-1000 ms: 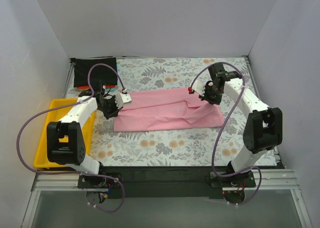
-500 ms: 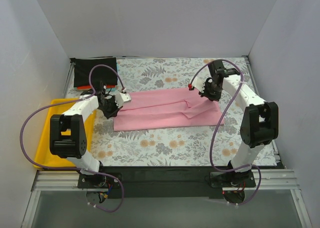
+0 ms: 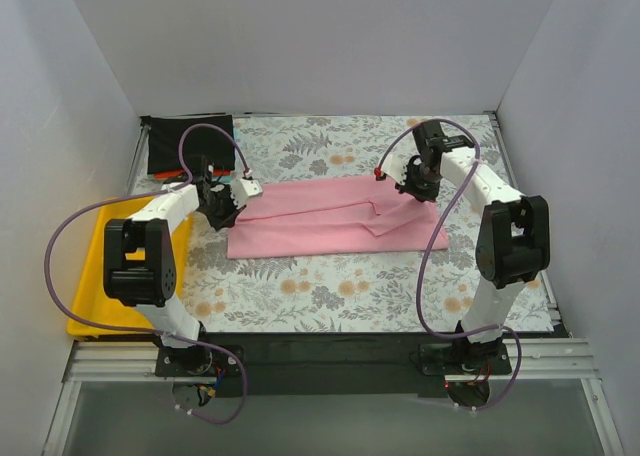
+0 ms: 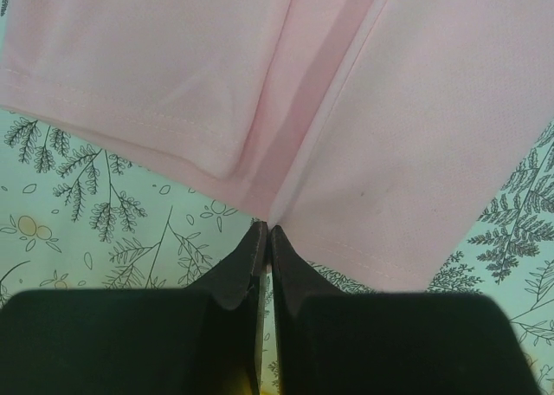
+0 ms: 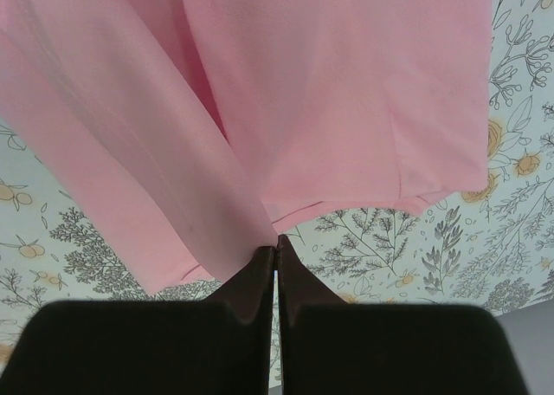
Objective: Fold and stack the t-shirts
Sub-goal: Fold the tshirt
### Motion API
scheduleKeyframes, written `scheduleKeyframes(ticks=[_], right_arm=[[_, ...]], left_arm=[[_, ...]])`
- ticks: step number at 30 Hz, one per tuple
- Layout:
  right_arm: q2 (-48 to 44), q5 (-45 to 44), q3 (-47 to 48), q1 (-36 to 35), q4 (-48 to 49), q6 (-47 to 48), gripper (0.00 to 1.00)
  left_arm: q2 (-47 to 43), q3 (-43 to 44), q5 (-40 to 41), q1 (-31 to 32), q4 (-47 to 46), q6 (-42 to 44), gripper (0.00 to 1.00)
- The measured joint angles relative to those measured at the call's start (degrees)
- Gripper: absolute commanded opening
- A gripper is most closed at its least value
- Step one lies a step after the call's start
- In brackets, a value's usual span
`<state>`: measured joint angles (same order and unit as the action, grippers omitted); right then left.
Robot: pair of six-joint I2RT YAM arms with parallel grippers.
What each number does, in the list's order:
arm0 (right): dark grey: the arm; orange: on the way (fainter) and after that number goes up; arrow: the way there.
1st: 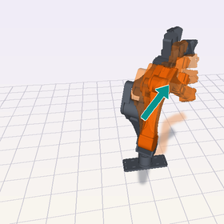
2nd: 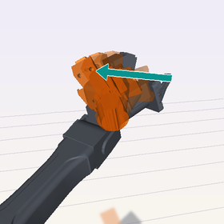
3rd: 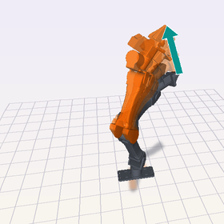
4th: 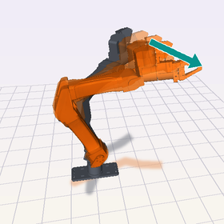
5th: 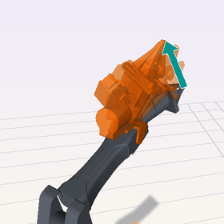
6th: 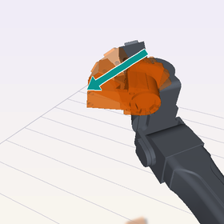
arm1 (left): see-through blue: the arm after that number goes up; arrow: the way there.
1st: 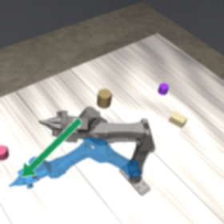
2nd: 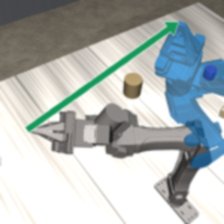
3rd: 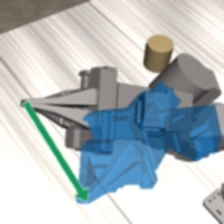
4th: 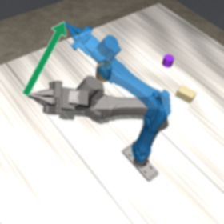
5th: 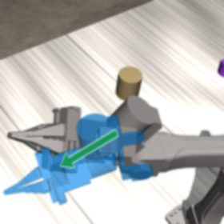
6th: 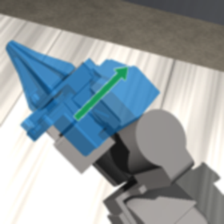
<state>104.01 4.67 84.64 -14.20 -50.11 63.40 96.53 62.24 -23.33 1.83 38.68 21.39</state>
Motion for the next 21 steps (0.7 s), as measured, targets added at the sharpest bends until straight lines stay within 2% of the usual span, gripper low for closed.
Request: scheduleKeyframes(ticks=[14, 16, 18, 19, 20, 21], right_arm=[[1.84, -0.20, 0.61, 1.07, 0.79, 0.13, 0.01], [2.43, -0.20, 0.87, 1.07, 0.85, 0.13, 0.01], [2.97, -0.31, 0.90, 1.07, 0.83, -0.07, 0.24], [3.23, -0.44, 0.98, 1.07, 0.79, -0.17, 0.32], [3.63, -0.66, 1.14, 1.09, 0.79, -0.59, 0.53], [3.96, -0.74, 1.38, 1.14, 0.79, -0.92, 0.58]], left_arm=[[3.93, 3.15, 0.28, 0.00, -1.44, -0.66, 0.00], [4.22, 3.19, 0.28, 0.00, -1.44, -0.74, 0.13], [4.52, 3.21, 0.28, 0.00, -1.44, -1.05, 0.25], [4.63, 3.30, 0.24, 0.00, -1.40, -1.46, 0.27], [4.81, 3.63, 0.13, 0.00, -1.27, -2.14, 0.30], [5.09, 4.28, -0.15, 0.00, -1.14, -2.80, 0.33]])
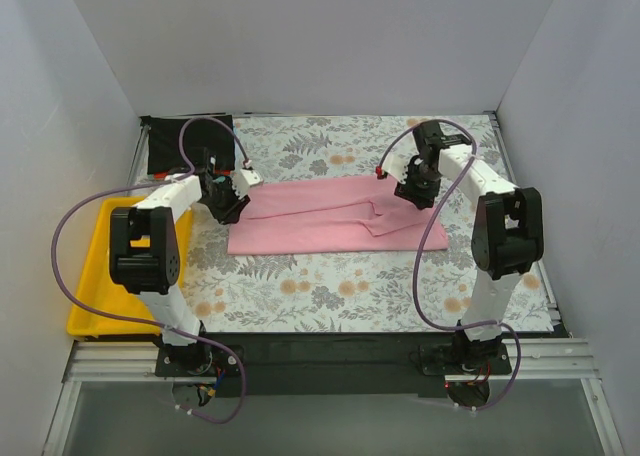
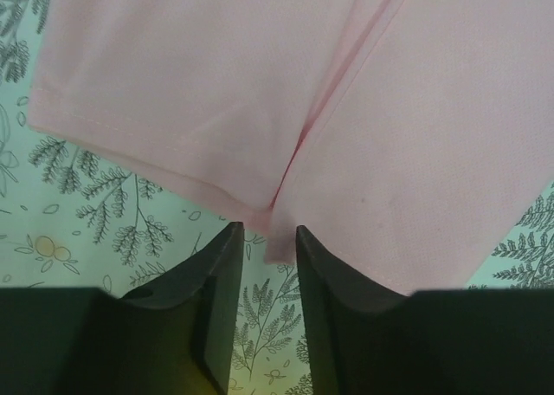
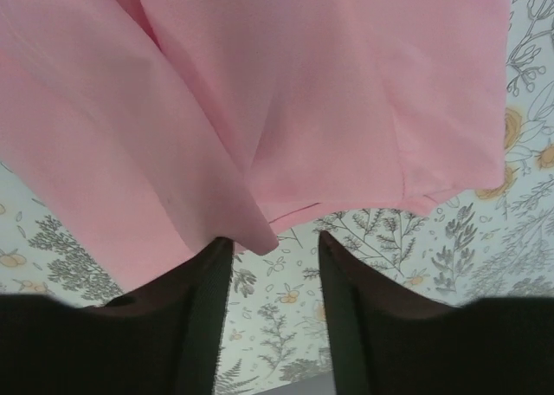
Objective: Fold and stack the t-shirts
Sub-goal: Fold the tshirt
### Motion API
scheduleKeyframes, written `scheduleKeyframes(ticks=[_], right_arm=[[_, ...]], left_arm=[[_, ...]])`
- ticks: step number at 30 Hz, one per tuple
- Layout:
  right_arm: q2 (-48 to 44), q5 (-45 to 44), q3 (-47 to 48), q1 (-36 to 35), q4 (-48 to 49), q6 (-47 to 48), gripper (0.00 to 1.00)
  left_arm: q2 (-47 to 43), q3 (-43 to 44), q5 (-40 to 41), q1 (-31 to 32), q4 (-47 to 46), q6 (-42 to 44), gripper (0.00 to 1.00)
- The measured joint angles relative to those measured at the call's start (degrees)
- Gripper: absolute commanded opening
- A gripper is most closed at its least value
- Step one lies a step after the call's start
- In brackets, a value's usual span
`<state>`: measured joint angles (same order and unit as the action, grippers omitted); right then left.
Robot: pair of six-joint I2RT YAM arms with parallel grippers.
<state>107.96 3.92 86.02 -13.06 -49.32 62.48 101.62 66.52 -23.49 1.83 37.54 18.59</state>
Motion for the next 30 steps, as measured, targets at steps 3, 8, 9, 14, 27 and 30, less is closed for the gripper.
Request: scheduleKeyframes(ticks=[3, 8, 9, 14, 27, 30], right_arm=[[1.05, 0.37, 1.88, 0.57, -0.61, -1.53, 0.61], [2.45, 3.52, 10.34, 3.82, -3.72, -6.95, 0.50], [2.38, 4.66, 11.91, 4.92, -4.46, -8.46, 0.44], [1.33, 11.76, 11.52, 10.34, -6.97, -17.51, 0.43], [2.03, 21.62, 3.82, 14.47, -10.14, -33.79, 0.45], [3.61, 21.68, 3.80, 14.62, -10.01, -35.50, 0.47]], left_arm=[[0.44, 3.19, -2.27, 0.02, 0.57, -3.23, 0.40], [-0.50, 9.53, -7.50, 2.03, -0.39, -10.95, 0.40], [-1.14, 9.90, -7.56, 3.65, -1.20, -12.94, 0.40], [-3.23, 9.84, -7.61, 18.95, -8.50, -23.54, 0.56], [8.79, 10.25, 2.14, 43.89, -25.94, -37.97, 0.36], [11.45, 10.67, 3.23, 45.77, -26.82, -38.62, 0.37]])
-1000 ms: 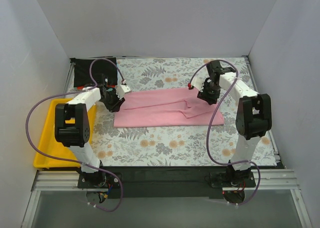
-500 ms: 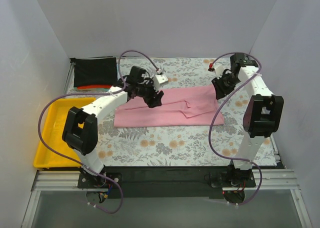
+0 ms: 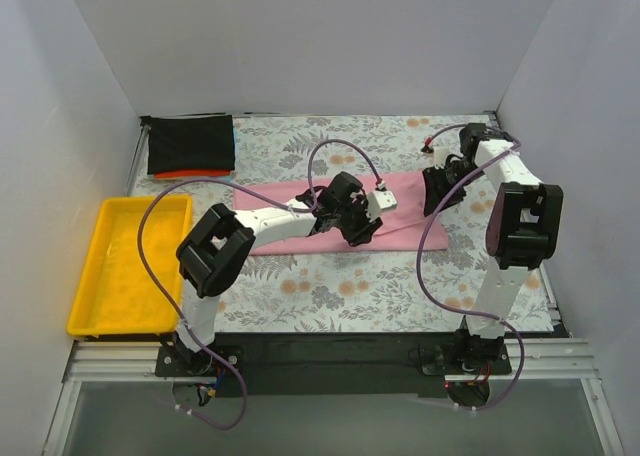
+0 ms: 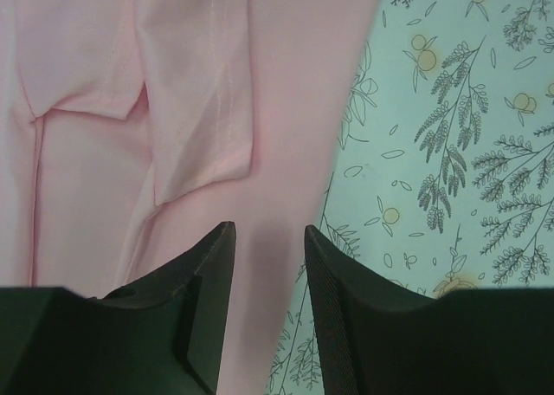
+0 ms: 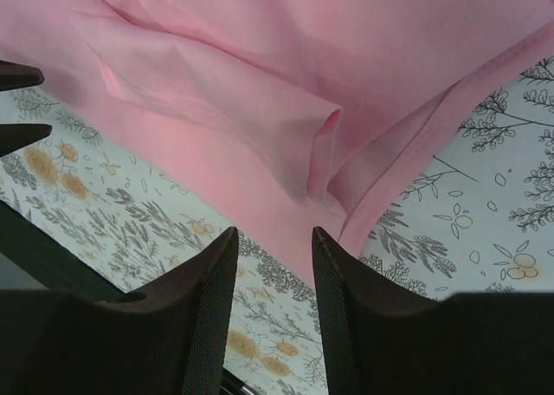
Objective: Fold and stack the t-shirts
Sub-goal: Fold the tshirt
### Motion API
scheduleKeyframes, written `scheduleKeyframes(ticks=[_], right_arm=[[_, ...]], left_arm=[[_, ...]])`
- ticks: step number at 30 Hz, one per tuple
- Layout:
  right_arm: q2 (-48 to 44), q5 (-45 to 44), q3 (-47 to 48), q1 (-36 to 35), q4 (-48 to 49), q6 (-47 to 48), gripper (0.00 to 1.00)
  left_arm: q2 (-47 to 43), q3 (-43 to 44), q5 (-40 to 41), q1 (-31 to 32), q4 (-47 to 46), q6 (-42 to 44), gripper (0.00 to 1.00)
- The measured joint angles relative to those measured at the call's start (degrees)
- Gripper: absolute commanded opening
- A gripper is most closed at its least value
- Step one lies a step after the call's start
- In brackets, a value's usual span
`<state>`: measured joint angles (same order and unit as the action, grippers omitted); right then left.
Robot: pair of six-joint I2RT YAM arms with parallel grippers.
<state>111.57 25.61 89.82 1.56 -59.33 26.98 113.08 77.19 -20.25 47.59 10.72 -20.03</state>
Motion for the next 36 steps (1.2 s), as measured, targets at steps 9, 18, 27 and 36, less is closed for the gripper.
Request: scheduleKeyframes(ticks=[9, 18, 27, 36], right_arm=[[3.26, -0.15, -1.18, 0.17, 1.73, -2.16, 0.44], [3.54, 0.02, -1.33, 0.20, 2.49, -2.91, 0.42], [0.59, -0.15, -5.27, 0.20, 2.56, -3.04, 0.41], [-0.90, -0.22, -5.62, 0.20, 2.78, -3.30, 0.31]], left_arm=[[1.05, 1.27, 0.35, -0.11, -2.91, -0.52, 0.43], [3.61, 1.31, 0.33, 0.42, -5.18, -0.07, 0.41], [5.92, 3.85, 0.37, 1.03, -6.05, 1.18, 0.38], [10.10, 5.60, 2.08, 2.01, -6.43, 3.50, 0.28]])
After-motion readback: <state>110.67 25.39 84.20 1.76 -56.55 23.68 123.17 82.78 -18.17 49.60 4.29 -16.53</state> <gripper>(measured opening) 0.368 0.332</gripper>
